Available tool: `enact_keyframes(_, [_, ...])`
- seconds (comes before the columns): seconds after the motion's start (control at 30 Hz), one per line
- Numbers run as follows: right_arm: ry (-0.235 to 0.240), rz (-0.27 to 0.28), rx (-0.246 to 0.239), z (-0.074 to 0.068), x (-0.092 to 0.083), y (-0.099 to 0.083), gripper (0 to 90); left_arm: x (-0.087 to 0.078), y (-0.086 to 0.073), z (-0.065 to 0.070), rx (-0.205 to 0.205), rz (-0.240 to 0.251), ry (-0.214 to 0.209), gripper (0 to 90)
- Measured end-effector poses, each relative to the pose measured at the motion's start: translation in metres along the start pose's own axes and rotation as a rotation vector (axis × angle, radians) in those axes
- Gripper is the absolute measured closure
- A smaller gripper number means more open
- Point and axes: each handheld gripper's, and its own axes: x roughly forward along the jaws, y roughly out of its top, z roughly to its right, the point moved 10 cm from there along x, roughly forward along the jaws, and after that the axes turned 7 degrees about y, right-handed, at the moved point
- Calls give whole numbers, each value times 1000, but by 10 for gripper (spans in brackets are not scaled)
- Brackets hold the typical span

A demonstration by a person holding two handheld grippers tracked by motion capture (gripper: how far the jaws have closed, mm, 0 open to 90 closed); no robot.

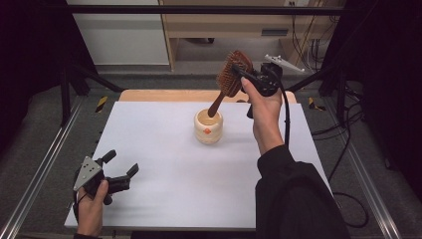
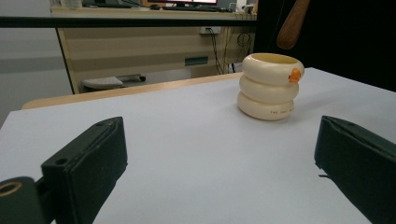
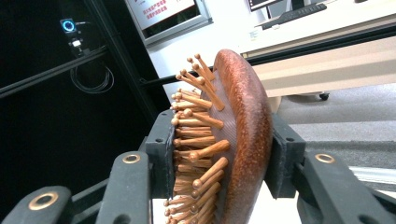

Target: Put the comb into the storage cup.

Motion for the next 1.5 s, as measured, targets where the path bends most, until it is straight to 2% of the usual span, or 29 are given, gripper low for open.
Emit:
enact_keyframes(0.73, [-3,-11,-8,0,9,-7,531,-1,1,-1,-1,4,3,24])
enact_keyframes(1.1, [-8,-32,-12,0,18,-17,531,-1,1,-1,1,5,4,24])
enact_keyframes(1.5, [-16,-63,-39,-3,30,-32,529,-1,1,-1,4,5,2,24])
